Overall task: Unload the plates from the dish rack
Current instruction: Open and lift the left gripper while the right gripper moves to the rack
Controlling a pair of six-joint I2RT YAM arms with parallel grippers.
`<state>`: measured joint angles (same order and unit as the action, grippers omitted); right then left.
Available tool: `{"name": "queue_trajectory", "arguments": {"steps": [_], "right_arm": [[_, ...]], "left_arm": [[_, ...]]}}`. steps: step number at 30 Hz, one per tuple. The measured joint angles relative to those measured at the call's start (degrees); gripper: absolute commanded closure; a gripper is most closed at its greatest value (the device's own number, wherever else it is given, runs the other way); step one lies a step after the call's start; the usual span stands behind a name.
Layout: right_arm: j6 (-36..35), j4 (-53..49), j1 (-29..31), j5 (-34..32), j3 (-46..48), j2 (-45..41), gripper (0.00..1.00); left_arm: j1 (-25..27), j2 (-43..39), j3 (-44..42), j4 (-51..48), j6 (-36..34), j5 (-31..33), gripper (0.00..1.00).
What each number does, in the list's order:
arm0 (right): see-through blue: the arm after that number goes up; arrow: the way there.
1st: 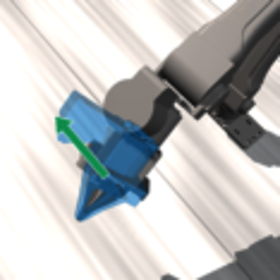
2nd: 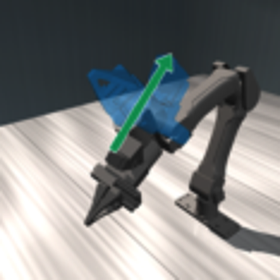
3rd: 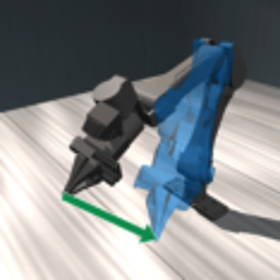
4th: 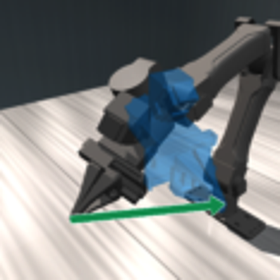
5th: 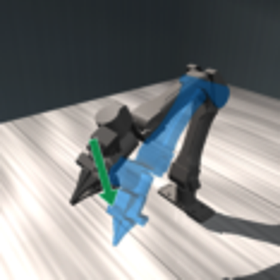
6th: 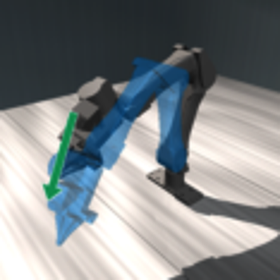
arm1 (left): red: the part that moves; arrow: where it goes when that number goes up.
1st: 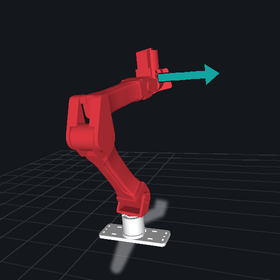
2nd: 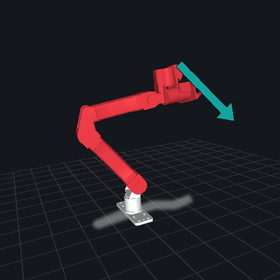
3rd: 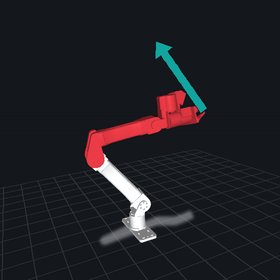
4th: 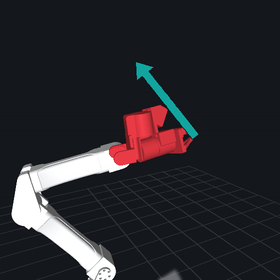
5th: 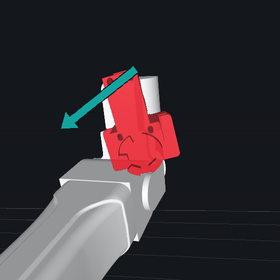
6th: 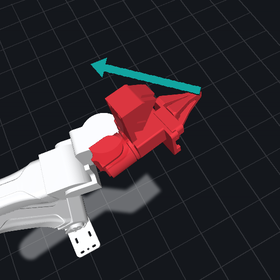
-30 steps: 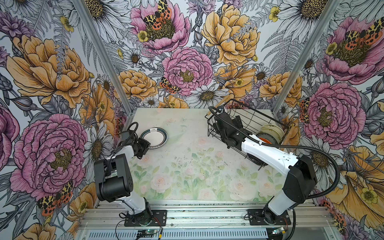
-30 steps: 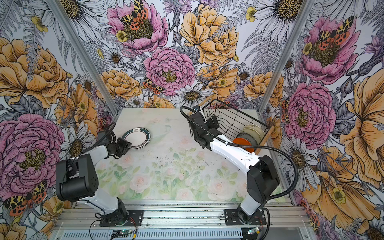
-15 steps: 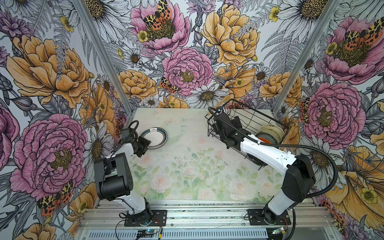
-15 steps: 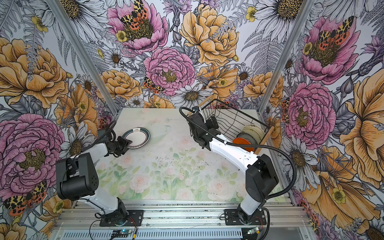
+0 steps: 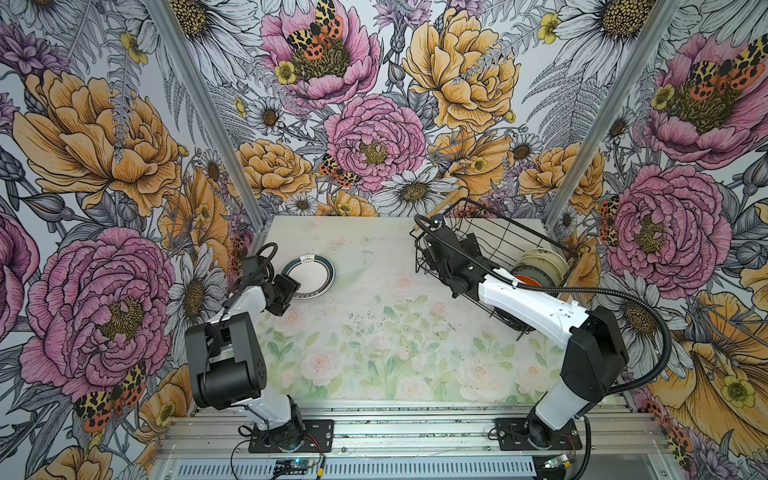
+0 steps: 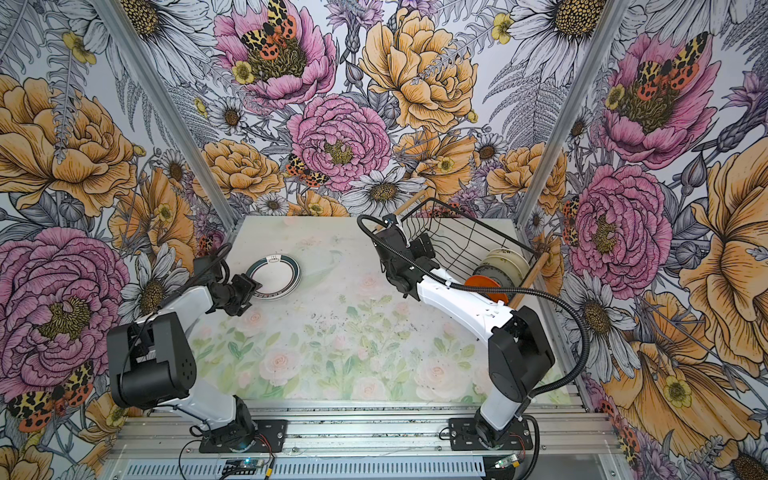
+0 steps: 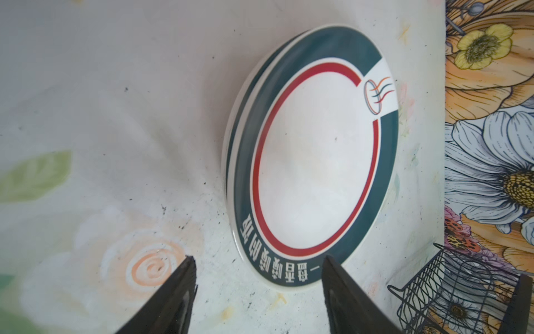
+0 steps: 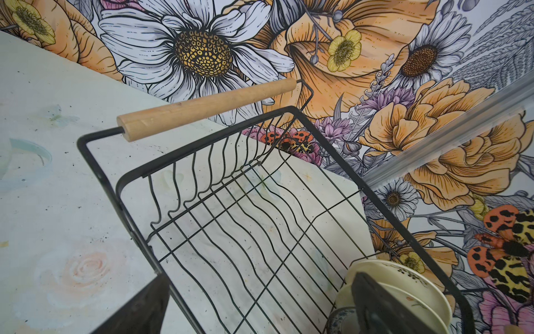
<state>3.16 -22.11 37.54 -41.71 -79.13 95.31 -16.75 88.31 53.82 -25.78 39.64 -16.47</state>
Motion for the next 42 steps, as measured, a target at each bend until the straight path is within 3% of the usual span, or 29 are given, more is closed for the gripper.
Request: {"name": "queue_trajectory", "arguments": {"steps": [3,4,8,15,20,26,28,36,42], "right_arm": [[-0.79,0.0,-1.16,3.5,0.0,-0.04,0.01],[-1.49,-0.04,-2.01,5.57,0.0,-0.2,0.01],[-4.66,-1.29,-7.61,16.15,0.33,-2.71,0.01],[-13.31,-11.72,-25.46,41.55,-0.87,-10.47,0.01],[-18.84,-18.64,-35.17,51.49,-1.66,-12.28,0.01],[-21.29,-25.35,-38.36,52.94,-2.58,-12.31,0.02],[-21.55,-27.39,-38.36,52.83,-2.58,-12.37,0.03],[-21.64,-32.33,-38.75,52.76,1.16,-19.82,0.07],[-19.34,-33.86,-38.75,52.92,4.81,-22.47,0.19]], "left_arm": [[0.0,-6.19,-0.02,-1.53,-1.68,0.9,0.14],[0.0,-8.72,0.02,-2.01,-2.49,1.27,0.02],[-0.07,-15.15,0.63,-3.61,-4.22,2.71,0.01],[0.52,-17.49,0.72,-5.53,-6.69,3.63,0.01],[8.41,-17.51,3.26,-7.37,-9.05,5.64,0.01],[23.91,-18.18,8.85,-7.17,-12.7,10.36,0.01],[26.64,-18.73,9.35,-6.38,-13.29,11.41,0.01],[29.33,-19.91,8.24,-1.75,-14.64,12.24,0.01],[30.05,-23.65,4.44,2.54,-14.8,12.2,0.01]]}}
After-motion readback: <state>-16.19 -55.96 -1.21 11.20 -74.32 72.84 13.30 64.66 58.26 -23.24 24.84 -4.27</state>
